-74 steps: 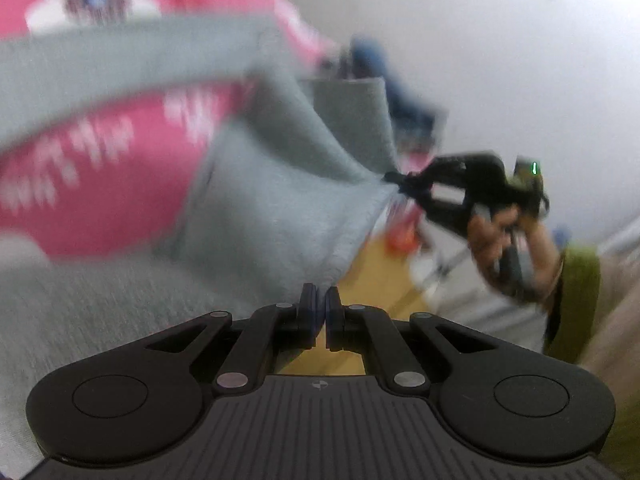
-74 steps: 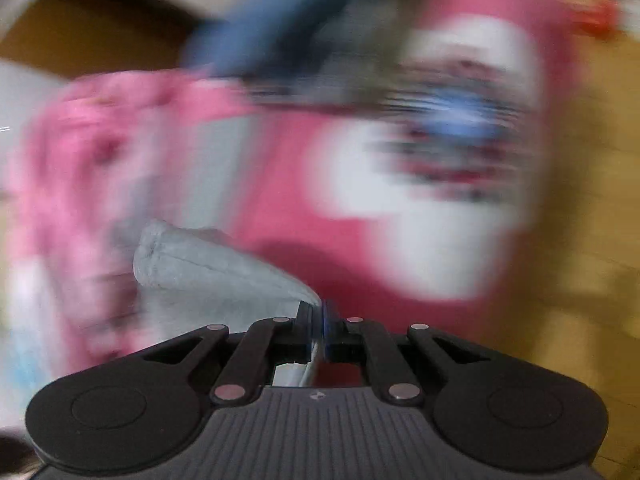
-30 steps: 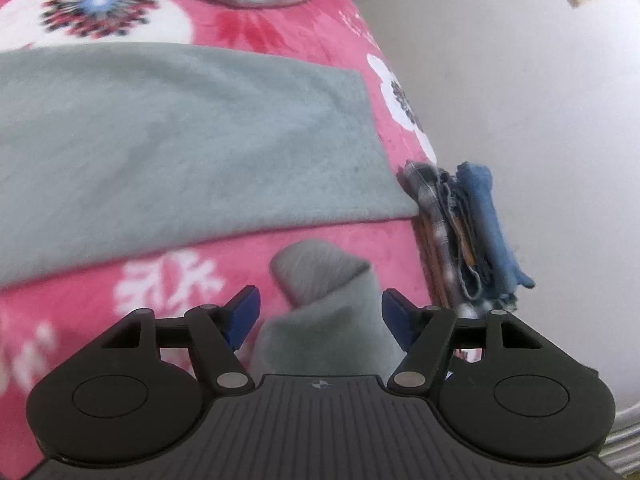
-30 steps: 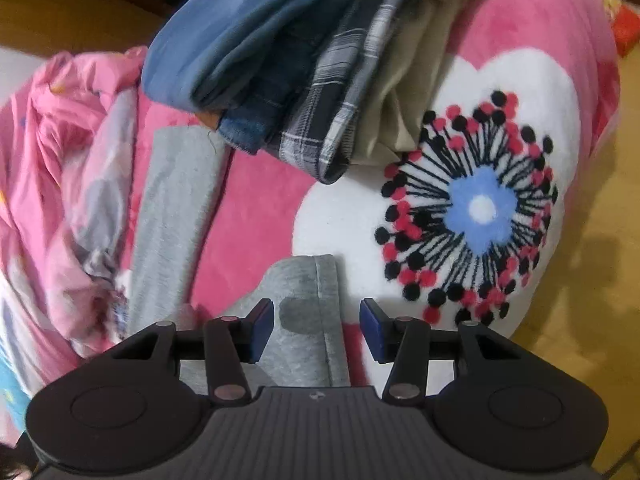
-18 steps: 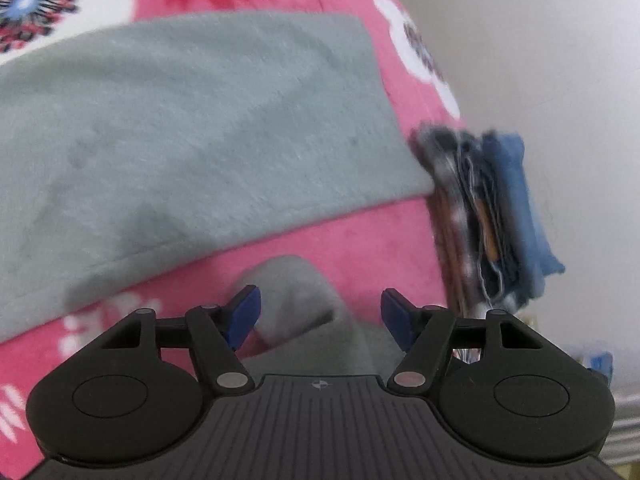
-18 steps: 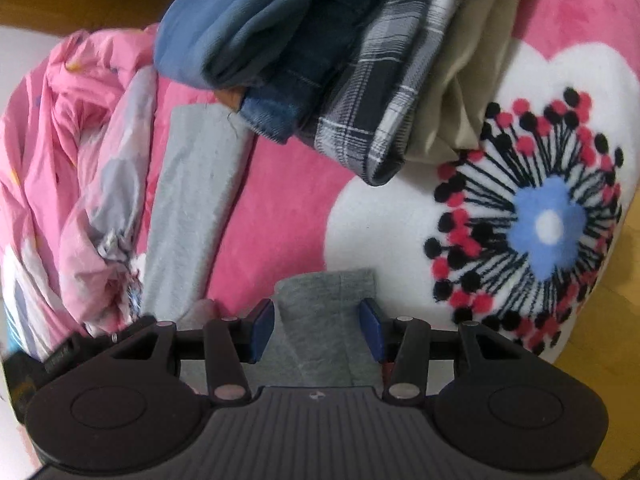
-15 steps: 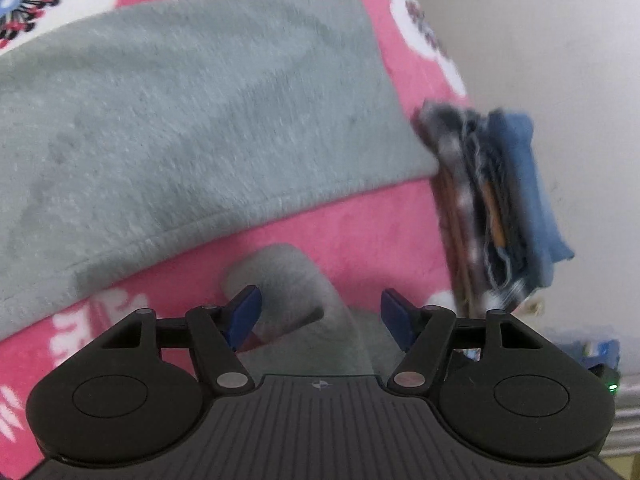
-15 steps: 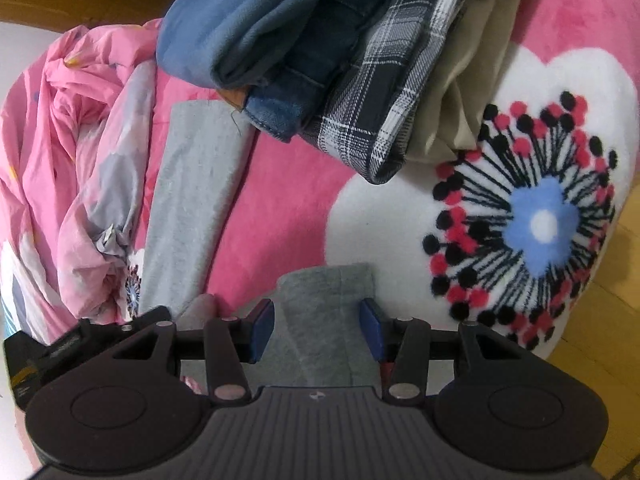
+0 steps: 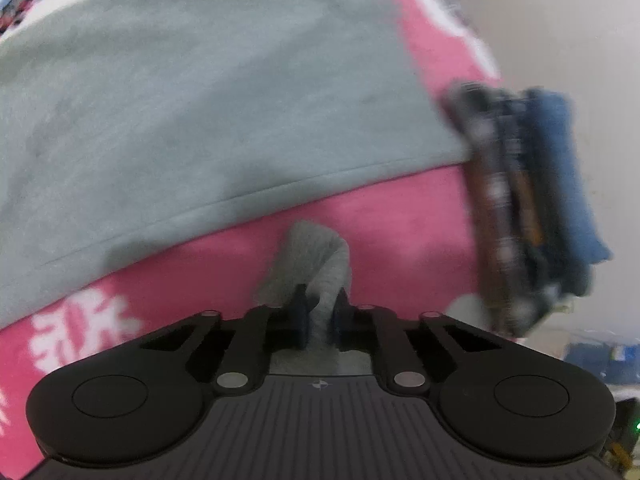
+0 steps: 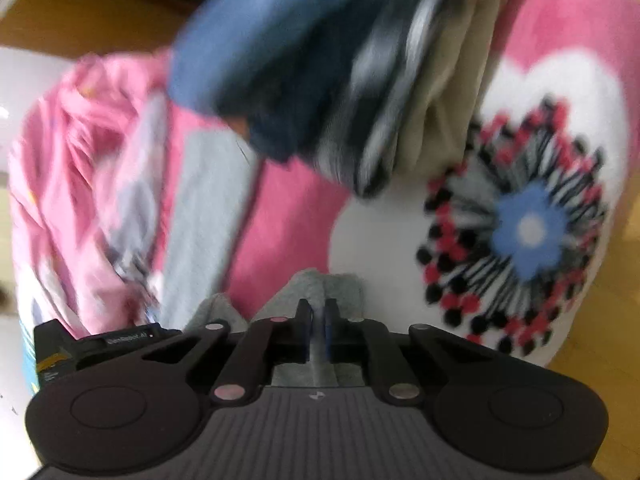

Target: Fold clothes

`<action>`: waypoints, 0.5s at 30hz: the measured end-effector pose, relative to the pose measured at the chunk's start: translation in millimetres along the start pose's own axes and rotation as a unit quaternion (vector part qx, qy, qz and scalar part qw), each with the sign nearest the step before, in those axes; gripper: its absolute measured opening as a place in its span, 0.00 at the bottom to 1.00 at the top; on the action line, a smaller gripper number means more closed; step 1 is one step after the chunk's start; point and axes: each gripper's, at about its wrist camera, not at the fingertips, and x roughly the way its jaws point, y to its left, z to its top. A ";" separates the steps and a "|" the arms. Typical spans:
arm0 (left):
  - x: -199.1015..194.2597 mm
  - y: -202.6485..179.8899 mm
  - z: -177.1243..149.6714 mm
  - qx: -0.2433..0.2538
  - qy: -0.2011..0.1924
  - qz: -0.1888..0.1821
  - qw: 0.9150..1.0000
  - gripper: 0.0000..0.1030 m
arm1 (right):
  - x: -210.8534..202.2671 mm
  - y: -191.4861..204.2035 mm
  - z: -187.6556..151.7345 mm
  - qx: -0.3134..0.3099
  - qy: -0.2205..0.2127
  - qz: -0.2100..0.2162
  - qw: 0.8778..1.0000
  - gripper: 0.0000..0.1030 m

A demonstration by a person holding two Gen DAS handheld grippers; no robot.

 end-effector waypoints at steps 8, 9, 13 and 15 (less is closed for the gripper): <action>19.3 -35.1 6.4 0.078 -0.038 -0.066 0.994 0.07 | -51.7 -58.8 -9.6 0.058 -0.102 -0.007 0.993 0.06; 31.9 -36.3 5.0 0.088 -0.030 -0.058 0.994 0.07 | -50.5 -67.9 -11.5 0.071 -0.101 -0.014 0.992 0.06; 45.1 -51.5 -5.5 0.152 -0.040 -0.064 0.986 0.07 | -58.7 -75.9 -15.8 0.081 -0.122 -0.010 0.989 0.05; 42.3 -58.0 -5.9 0.163 -0.055 -0.077 0.982 0.07 | -64.5 -72.4 -16.8 0.060 -0.131 -0.015 0.989 0.05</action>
